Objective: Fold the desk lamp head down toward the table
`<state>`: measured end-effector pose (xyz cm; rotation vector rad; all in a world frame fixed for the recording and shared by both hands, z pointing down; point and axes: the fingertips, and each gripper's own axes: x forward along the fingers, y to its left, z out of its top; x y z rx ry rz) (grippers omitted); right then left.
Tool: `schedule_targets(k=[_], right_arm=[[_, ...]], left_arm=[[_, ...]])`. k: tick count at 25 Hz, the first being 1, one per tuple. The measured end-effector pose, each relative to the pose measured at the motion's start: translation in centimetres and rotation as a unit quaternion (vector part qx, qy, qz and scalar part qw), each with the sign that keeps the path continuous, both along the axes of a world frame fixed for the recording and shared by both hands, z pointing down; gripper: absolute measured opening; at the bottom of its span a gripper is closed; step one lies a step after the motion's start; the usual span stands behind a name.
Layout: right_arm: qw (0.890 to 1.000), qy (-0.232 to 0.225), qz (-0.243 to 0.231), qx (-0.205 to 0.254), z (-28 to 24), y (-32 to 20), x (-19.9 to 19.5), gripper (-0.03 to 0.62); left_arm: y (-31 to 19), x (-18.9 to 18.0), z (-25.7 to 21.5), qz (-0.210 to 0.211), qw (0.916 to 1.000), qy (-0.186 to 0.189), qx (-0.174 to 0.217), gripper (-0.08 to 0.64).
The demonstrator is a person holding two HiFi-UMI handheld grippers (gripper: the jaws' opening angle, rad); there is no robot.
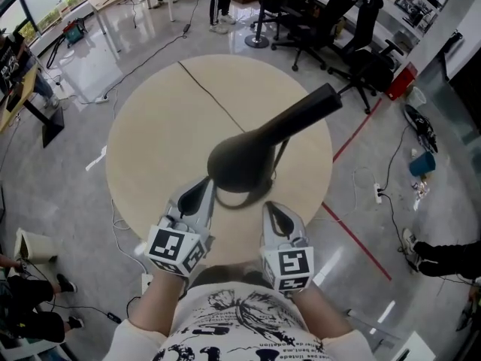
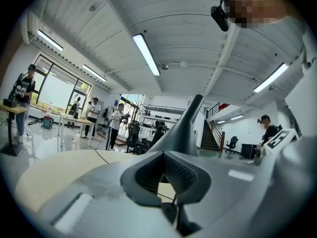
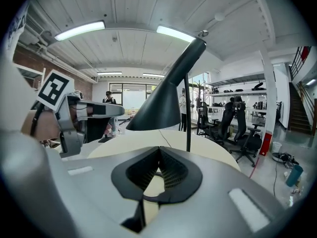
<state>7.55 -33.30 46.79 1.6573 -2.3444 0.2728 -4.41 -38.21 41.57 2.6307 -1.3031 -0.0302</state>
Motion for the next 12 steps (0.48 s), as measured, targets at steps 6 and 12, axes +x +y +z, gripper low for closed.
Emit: schedule_targets(k=[6, 12], right_arm=[[0.999, -0.001, -0.03, 0.022, -0.9, 1.0, 1.2, 0.009], [0.994, 0.009, -0.098, 0.039, -2.2, 3.3, 0.3, 0.009]], left_arm=[[4.2, 2.6, 0.5, -0.001, 0.9999, -0.015, -0.006, 0.005], [7.7, 3.3, 0.9, -0.049, 0.9987, -0.003, -0.016, 0.005]])
